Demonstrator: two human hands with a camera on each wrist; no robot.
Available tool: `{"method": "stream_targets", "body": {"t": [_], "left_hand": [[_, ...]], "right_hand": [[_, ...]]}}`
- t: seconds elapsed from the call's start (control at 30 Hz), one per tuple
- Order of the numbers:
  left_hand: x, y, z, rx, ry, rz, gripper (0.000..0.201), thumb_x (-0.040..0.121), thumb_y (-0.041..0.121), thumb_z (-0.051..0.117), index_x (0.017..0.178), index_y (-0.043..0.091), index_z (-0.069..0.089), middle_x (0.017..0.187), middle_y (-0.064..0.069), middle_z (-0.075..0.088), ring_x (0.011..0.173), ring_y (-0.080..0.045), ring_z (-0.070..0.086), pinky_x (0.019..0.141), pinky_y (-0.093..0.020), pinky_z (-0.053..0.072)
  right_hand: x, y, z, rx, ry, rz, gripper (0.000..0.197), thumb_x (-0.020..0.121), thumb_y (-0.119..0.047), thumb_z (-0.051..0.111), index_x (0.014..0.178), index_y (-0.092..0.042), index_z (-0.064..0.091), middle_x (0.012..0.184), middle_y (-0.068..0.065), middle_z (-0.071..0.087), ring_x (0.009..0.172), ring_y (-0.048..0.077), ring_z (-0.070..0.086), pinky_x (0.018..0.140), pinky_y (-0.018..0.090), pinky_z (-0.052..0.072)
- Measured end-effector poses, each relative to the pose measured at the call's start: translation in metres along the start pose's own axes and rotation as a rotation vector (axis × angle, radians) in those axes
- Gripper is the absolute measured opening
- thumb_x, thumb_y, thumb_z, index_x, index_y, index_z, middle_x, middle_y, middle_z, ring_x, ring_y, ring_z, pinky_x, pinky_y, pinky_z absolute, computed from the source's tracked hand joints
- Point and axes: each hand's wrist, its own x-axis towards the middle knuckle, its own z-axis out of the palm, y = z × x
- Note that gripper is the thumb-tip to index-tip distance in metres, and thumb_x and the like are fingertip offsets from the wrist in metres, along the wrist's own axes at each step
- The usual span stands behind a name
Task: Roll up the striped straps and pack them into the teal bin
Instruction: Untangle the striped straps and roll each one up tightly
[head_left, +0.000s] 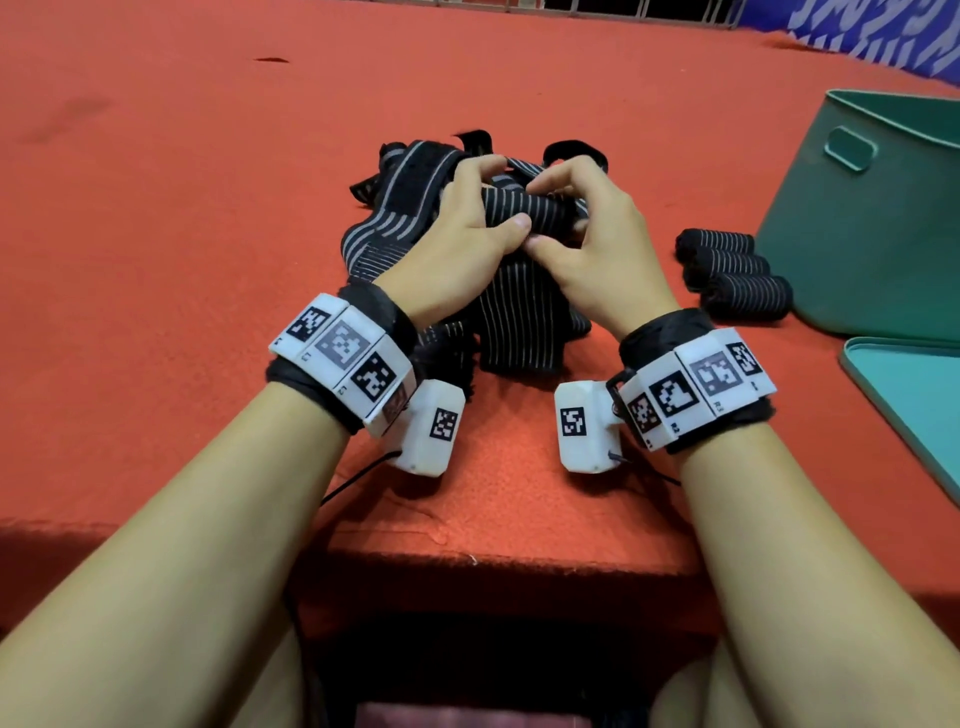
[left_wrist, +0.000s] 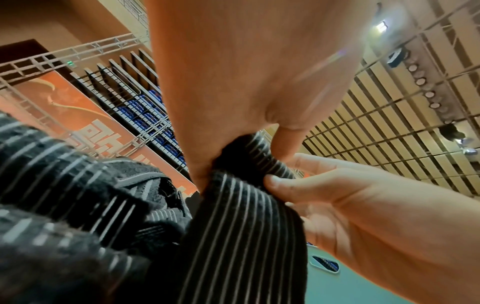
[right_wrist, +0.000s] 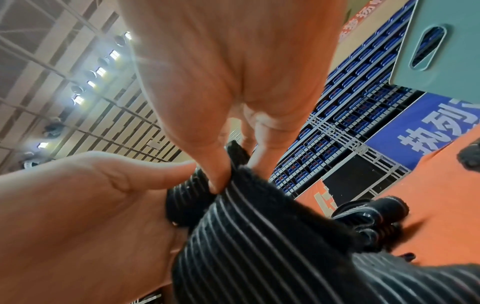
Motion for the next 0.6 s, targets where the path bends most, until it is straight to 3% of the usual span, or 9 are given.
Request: {"method": "stream_targets", "body": {"t": [0.1, 0.17, 0.23, 0.37, 0.4, 0.5, 0.53, 0.6], "left_hand": [[-0.001, -0.002, 0.002, 0.08, -0.005, 0.025, 0.05, 0.102, 0.027, 0.046, 0.15, 0.02, 0.032, 0.148, -0.008, 0.038, 0.13, -0.011, 0.037, 0.105, -0.02, 0.031], [0.0, -0.004, -0.001, 0.174, 0.037, 0.071, 0.042, 0.106, 0.023, 0.045, 0.148, 0.018, 0.042, 0.143, -0.007, 0.046, 0.123, -0.008, 0.04, 0.094, -0.014, 0.03], [0.001, -0.006, -0.003, 0.262, 0.075, 0.112, 0.041, 0.104, 0.025, 0.051, 0.145, 0.02, 0.049, 0.136, -0.005, 0.053, 0.121, -0.009, 0.046, 0.092, -0.014, 0.029], [-0.001, -0.009, -0.005, 0.382, 0.154, 0.161, 0.036, 0.093, 0.024, 0.068, 0.129, 0.026, 0.065, 0.125, -0.001, 0.062, 0.12, -0.016, 0.054, 0.091, -0.018, 0.03], [-0.001, -0.009, -0.005, 0.386, 0.176, 0.17, 0.035, 0.09, 0.023, 0.071, 0.124, 0.026, 0.067, 0.122, 0.001, 0.063, 0.117, -0.015, 0.055, 0.09, -0.018, 0.03], [-0.002, -0.008, -0.006, 0.369, 0.224, 0.174, 0.034, 0.085, 0.019, 0.074, 0.118, 0.025, 0.07, 0.116, 0.004, 0.063, 0.109, -0.01, 0.054, 0.087, -0.019, 0.031], [-0.003, -0.007, -0.007, 0.368, 0.232, 0.171, 0.034, 0.085, 0.019, 0.075, 0.117, 0.025, 0.07, 0.115, 0.005, 0.061, 0.106, -0.008, 0.052, 0.086, -0.019, 0.031], [-0.004, -0.007, -0.007, 0.382, 0.228, 0.173, 0.033, 0.084, 0.018, 0.076, 0.116, 0.025, 0.069, 0.112, 0.006, 0.058, 0.104, -0.006, 0.049, 0.086, -0.019, 0.03]], "right_hand": [[-0.004, -0.006, 0.001, -0.03, 0.023, -0.008, 0.037, 0.081, -0.008, 0.068, 0.117, -0.015, 0.06, 0.114, -0.01, 0.065, 0.111, 0.01, 0.06, 0.096, 0.028, 0.046], [-0.006, -0.01, 0.0, -0.136, 0.014, -0.03, 0.049, 0.085, -0.013, 0.065, 0.132, -0.024, 0.058, 0.124, -0.009, 0.065, 0.119, 0.012, 0.059, 0.1, 0.033, 0.047], [-0.007, -0.014, -0.002, -0.286, -0.014, -0.013, 0.054, 0.088, -0.021, 0.063, 0.14, -0.034, 0.056, 0.132, -0.01, 0.062, 0.125, 0.015, 0.057, 0.096, 0.038, 0.049], [-0.006, -0.012, 0.001, -0.279, -0.01, 0.044, 0.043, 0.08, -0.021, 0.066, 0.122, -0.03, 0.067, 0.122, -0.007, 0.066, 0.117, 0.017, 0.06, 0.095, 0.04, 0.052], [-0.005, -0.011, 0.001, -0.223, -0.006, 0.06, 0.04, 0.078, -0.019, 0.067, 0.118, -0.027, 0.068, 0.118, -0.007, 0.067, 0.114, 0.015, 0.061, 0.096, 0.035, 0.051], [-0.002, -0.012, -0.002, -0.103, -0.063, 0.125, 0.038, 0.078, -0.014, 0.069, 0.115, -0.024, 0.067, 0.111, -0.011, 0.066, 0.107, 0.008, 0.06, 0.083, 0.006, 0.039], [0.0, -0.012, -0.003, -0.072, -0.105, 0.154, 0.038, 0.079, -0.013, 0.068, 0.115, -0.025, 0.067, 0.11, -0.013, 0.065, 0.105, 0.006, 0.058, 0.08, 0.004, 0.038], [0.002, -0.011, -0.005, 0.012, -0.162, 0.212, 0.035, 0.082, -0.014, 0.062, 0.114, -0.027, 0.067, 0.111, -0.012, 0.067, 0.105, 0.007, 0.059, 0.085, 0.015, 0.043]]}}
